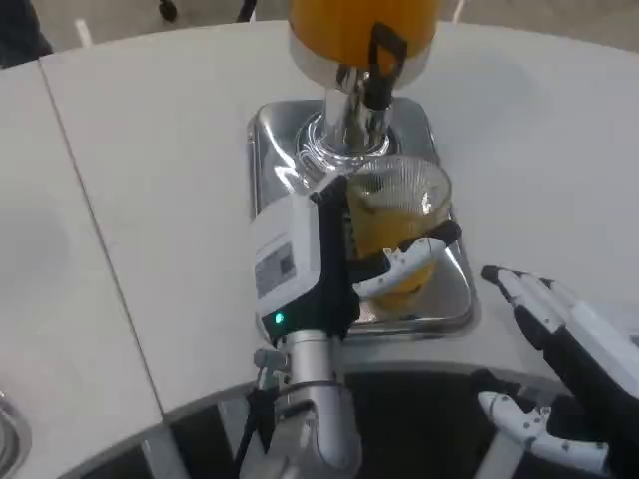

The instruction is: Grasp the cup under the faucet to collect the drink, then remove the cup.

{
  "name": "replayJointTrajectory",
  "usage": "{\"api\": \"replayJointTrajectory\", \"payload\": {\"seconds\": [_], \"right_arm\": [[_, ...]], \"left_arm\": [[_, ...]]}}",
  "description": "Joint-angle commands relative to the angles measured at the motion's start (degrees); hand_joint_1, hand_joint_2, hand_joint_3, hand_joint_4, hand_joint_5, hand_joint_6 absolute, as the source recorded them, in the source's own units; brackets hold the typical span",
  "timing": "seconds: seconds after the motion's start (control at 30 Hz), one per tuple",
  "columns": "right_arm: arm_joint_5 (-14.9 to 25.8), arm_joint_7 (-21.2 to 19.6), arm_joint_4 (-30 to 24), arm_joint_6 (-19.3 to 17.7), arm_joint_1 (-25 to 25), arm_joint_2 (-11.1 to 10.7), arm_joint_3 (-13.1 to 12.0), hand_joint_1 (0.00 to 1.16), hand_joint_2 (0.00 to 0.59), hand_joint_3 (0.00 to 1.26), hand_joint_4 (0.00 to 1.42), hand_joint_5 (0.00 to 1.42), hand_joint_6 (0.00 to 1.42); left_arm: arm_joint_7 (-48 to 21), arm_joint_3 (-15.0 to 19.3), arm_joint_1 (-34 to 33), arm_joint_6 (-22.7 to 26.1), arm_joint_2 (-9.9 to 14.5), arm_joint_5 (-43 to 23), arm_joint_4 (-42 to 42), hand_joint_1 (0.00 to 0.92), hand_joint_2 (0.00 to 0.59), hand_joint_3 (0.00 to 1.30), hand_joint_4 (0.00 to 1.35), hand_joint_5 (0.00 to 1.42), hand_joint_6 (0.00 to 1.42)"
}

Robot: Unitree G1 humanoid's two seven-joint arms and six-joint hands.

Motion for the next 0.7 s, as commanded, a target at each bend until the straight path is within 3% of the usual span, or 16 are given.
{"api": "replayJointTrajectory", "payload": {"seconds": [0.03,0.17,0.7], "right_arm": [[0.16,0.39,0.93,0.59,-0.18,-0.47,0.20,0.29,0.496,0.00,0.00,0.00,0.05],[0.60,-0.16,1.48,0.29,-0.66,-0.66,0.21,0.29,0.499,0.00,0.00,0.00,0.05],[0.57,-2.71,2.20,-1.48,-1.18,-0.76,1.68,0.31,0.501,0.00,0.00,0.00,0.05]], "left_arm": [[0.93,0.66,0.55,-2.13,-0.26,-0.69,1.18,0.610,0.049,1.06,1.07,1.42,1.42],[1.01,1.06,0.41,-3.50,0.51,-0.57,1.05,0.615,0.047,1.07,1.07,1.42,1.42],[-0.74,3.89,3.23,-4.90,8.86,-0.19,-4.79,0.599,0.045,1.08,1.09,1.42,1.42]]}}
